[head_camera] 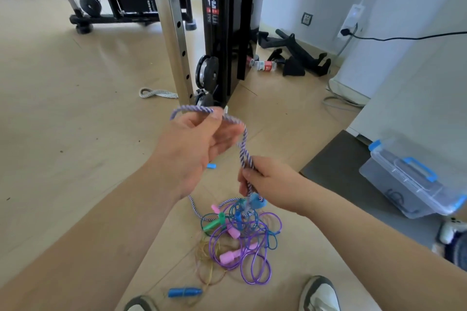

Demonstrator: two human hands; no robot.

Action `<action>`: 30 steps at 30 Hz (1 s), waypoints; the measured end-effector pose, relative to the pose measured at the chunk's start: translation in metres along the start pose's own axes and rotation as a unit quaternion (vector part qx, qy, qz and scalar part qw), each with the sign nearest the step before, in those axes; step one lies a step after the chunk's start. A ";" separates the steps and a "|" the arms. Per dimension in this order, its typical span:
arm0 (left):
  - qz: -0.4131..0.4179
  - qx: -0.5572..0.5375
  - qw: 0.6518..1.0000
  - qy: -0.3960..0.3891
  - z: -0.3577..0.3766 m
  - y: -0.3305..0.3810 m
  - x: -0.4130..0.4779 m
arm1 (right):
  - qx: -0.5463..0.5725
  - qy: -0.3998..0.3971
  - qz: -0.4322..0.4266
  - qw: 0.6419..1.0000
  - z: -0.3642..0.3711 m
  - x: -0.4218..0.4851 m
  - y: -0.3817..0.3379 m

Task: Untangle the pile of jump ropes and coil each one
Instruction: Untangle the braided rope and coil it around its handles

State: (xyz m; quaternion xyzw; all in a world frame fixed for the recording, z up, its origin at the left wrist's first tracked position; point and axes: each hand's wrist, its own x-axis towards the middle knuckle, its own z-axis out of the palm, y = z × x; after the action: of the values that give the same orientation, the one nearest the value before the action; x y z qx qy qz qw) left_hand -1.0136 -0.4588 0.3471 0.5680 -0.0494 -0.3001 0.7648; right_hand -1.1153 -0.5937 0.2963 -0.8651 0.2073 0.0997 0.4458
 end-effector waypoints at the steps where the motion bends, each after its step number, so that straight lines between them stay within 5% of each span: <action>1: 0.000 0.127 0.992 0.028 -0.006 -0.007 0.004 | 0.028 0.039 -0.004 0.999 -0.002 0.001 -0.004; 3: 0.006 0.356 0.934 0.030 -0.017 -0.021 0.006 | 0.129 0.125 -0.025 0.983 -0.010 0.000 -0.013; 5: -0.005 0.470 0.881 -0.060 -0.018 -0.030 0.000 | 0.202 0.160 -0.057 0.965 -0.018 -0.005 -0.024; 10: 0.040 0.572 0.797 -0.189 -0.007 -0.048 -0.006 | 0.410 0.140 -0.114 0.894 -0.032 -0.026 -0.054; 13: 0.054 0.623 0.758 -0.188 -0.010 -0.045 -0.001 | 0.395 0.174 -0.099 0.897 -0.042 -0.024 -0.047; 15: 0.087 0.602 0.782 -0.134 -0.013 -0.042 0.002 | 0.317 0.196 -0.054 0.926 -0.046 -0.017 -0.031; 18: 0.064 0.357 0.931 -0.046 -0.003 -0.025 -0.004 | 0.204 0.151 0.000 0.967 -0.039 -0.008 -0.008; 20: 0.036 0.148 0.988 -0.022 0.005 -0.010 -0.010 | 0.160 0.063 0.008 0.985 -0.028 -0.005 0.000; 24: 0.048 -0.099 0.994 -0.017 0.008 0.012 -0.012 | 0.035 -0.090 -0.013 0.995 -0.009 -0.005 0.010; 27: -0.001 -0.093 0.996 0.014 0.000 0.011 -0.004 | -0.019 -0.026 -0.013 0.999 -0.006 -0.004 0.009; 30: -0.127 0.040 0.991 0.011 -0.007 -0.004 0.003 | 0.133 0.101 -0.018 0.986 -0.012 -0.003 -0.005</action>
State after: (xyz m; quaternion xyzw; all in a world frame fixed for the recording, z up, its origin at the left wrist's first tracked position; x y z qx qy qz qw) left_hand -1.0096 -0.4553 0.3401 0.6029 0.0196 -0.3863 0.6977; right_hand -1.1163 -0.5998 0.3081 -0.8074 0.2471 -0.0252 0.5353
